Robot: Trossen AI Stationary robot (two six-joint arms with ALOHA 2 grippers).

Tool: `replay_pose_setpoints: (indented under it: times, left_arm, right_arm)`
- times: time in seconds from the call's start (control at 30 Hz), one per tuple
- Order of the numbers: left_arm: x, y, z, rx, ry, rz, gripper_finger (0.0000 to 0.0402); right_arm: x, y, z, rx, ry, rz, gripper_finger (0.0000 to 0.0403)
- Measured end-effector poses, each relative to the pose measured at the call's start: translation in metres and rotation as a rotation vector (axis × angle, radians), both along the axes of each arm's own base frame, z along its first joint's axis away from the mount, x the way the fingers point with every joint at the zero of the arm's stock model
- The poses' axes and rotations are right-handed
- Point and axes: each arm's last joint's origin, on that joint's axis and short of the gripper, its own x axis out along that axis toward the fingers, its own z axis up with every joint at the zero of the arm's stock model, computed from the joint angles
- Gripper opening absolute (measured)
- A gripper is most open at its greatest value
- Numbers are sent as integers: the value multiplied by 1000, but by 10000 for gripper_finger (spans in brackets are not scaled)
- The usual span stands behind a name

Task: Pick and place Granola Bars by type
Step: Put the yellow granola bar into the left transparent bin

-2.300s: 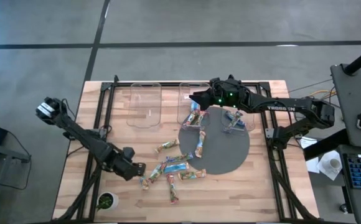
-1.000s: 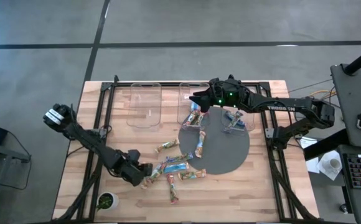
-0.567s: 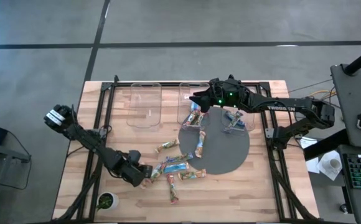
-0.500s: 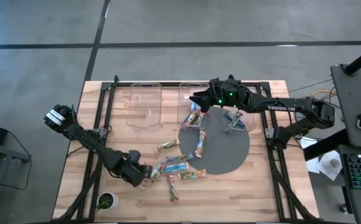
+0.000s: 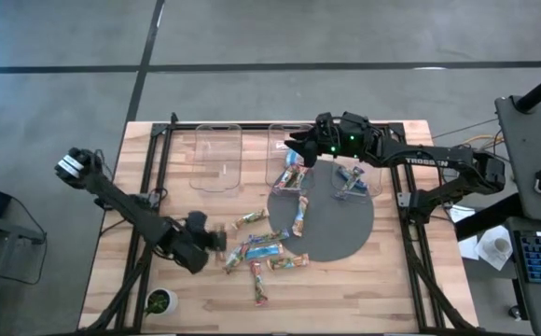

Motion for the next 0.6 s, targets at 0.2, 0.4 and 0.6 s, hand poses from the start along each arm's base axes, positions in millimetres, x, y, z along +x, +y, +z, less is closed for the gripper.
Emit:
replay_pose_setpoints:
  times: [0.2,0.4,0.6]
  left_arm:
    - [-15,43,47,252,-105,174,50]
    - [-14,105,74,381,38,128,49]
    - [-24,170,65,312,236,25,49]
  right_arm:
    - [0,0,2,-4,-5,8,228]
    - [0,0,-1,5,30,10,228]
    - [0,0,-1,15,37,9,228]
